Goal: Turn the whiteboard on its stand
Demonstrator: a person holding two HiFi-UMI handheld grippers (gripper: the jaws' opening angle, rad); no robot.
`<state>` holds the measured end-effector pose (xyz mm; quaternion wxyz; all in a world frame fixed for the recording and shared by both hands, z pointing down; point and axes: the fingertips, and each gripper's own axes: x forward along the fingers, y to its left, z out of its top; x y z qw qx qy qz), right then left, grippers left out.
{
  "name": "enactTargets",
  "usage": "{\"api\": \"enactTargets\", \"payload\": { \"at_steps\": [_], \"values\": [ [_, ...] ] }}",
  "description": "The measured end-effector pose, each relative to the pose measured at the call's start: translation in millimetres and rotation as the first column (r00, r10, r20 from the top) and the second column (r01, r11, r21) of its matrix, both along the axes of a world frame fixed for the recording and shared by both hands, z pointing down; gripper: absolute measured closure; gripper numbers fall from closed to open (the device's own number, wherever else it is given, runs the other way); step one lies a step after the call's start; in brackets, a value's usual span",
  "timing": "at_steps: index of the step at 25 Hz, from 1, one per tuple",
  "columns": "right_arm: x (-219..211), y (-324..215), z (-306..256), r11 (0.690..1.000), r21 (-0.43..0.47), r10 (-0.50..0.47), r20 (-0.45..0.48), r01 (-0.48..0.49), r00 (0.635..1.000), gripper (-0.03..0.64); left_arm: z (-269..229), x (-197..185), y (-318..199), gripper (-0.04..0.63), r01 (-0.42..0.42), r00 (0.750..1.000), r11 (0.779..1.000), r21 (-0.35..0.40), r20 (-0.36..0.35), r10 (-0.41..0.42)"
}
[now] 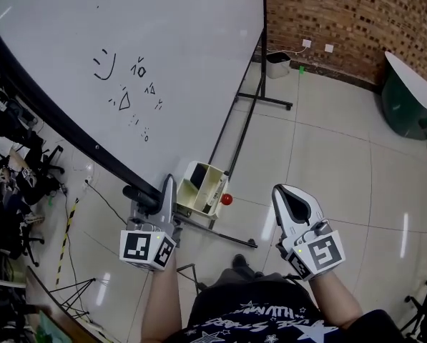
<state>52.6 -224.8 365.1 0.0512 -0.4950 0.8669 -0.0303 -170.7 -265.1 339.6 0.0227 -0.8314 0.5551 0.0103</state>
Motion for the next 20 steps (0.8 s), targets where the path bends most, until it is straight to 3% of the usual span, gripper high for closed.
{"api": "enactTargets", "payload": {
  "at_steps": [6, 11, 20],
  "values": [
    [16, 25, 4, 1.0, -0.013, -0.014, 0.0, 0.014, 1.0, 0.609, -2, 5, 26, 0.52, 0.015, 1.0, 1.0, 0.016, -0.003, -0.015],
    [21, 79, 18, 1.0, 0.005, -0.019, -0.012, 0.019, 1.0, 0.609, 6, 13, 79, 0.52, 0.023, 1.0, 0.999, 0.033, 0.001, -0.023],
    [30, 97, 16, 1.0, -0.009, 0.025, -0.03, -0.025, 0.999, 0.609, 0, 27, 103, 0.518, 0.058, 0.998, 0.998, 0.02, -0.004, -0.058]
  ]
}}
